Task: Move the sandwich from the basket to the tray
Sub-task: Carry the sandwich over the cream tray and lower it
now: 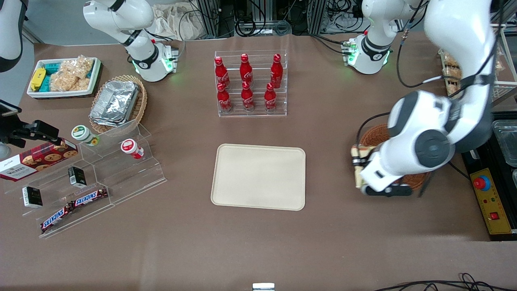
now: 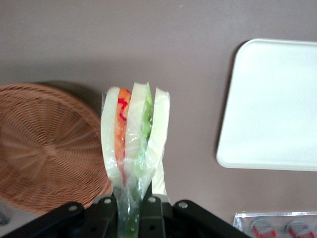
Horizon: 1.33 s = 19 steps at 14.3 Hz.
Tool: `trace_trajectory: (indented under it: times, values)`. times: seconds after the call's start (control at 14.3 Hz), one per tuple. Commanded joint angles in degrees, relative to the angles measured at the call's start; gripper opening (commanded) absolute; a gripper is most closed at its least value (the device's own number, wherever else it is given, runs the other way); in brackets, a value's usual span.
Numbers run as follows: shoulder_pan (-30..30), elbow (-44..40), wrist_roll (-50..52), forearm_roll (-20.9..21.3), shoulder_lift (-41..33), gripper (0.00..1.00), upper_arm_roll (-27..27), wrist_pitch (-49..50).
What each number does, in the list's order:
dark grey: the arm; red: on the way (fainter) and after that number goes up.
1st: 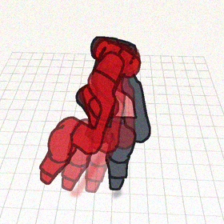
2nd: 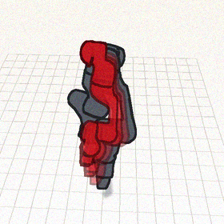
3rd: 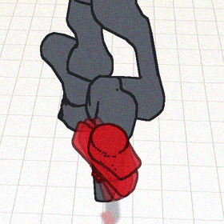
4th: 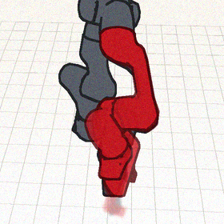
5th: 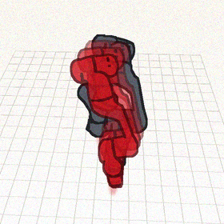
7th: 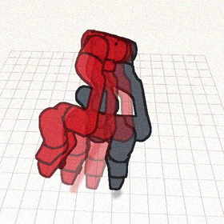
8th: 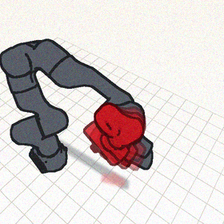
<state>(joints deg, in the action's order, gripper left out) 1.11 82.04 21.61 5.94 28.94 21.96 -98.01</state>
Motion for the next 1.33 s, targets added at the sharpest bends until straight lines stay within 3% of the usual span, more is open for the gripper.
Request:
trace_trajectory:
  times: [0.0,0.56,0.98,1.19,1.26]
  values:
    - [3.00,-1.79,2.30,1.62,2.61,0.02,0.45,-0.78]
    - [13.73,-3.11,9.23,3.11,10.95,0.03,-0.25,-12.27]
    - [20.34,-5.05,9.94,3.03,17.37,0.03,-6.23,-18.35]
    - [20.34,-5.05,9.94,3.03,18.78,0.11,-6.40,-19.32]
    - [20.34,-5.05,9.94,3.03,18.70,0.23,-6.40,-19.32]
